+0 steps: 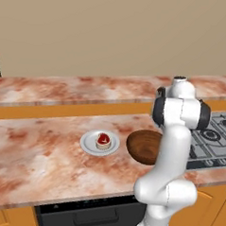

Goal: Place one of the steaks on the plate and the other in the bowl. Then place the bowl in the fridge.

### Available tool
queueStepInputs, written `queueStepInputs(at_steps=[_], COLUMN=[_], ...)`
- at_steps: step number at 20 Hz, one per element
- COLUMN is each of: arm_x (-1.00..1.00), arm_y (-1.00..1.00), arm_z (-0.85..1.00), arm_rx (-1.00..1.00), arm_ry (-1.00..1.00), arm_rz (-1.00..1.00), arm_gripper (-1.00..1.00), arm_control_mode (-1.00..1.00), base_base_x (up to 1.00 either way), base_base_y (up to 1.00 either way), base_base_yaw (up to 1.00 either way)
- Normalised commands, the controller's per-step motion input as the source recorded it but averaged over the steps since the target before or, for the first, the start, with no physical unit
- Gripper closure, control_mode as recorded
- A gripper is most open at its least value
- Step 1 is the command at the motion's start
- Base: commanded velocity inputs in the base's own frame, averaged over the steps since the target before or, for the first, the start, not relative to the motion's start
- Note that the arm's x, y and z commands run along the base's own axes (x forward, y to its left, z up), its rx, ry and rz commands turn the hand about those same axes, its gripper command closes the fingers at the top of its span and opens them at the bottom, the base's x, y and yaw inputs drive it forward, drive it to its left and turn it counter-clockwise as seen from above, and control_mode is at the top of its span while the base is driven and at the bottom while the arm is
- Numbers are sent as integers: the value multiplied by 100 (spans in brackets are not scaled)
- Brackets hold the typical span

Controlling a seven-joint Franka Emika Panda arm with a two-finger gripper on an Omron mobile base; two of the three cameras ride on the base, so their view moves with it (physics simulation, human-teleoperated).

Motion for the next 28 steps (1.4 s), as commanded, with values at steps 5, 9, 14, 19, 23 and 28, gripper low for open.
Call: queueStepInputs(at_steps=[5, 9, 14, 19, 23, 28], arm_x=[-72, -100, -100, -100, -99, -29], arm_y=[42, 59, 53, 91, 69, 57], arm_z=[81, 98, 100, 43, -28, -68], arm_rx=[-7, 2, 6, 12, 25, 11], arm_ry=[1, 10, 12, 26, 13, 1], arm_rz=[0, -5, -7, -5, -2, 15], arm_gripper=[100, 100, 100, 100, 100, 100], arm_control_mode=[-100, -100, -100, -100, -100, -100], base_base_x=[0, 0, 0, 0, 0, 0], base_base_y=[0, 0, 0, 0, 0, 0], base_base_yaw=[0, 0, 0, 0, 0, 0])
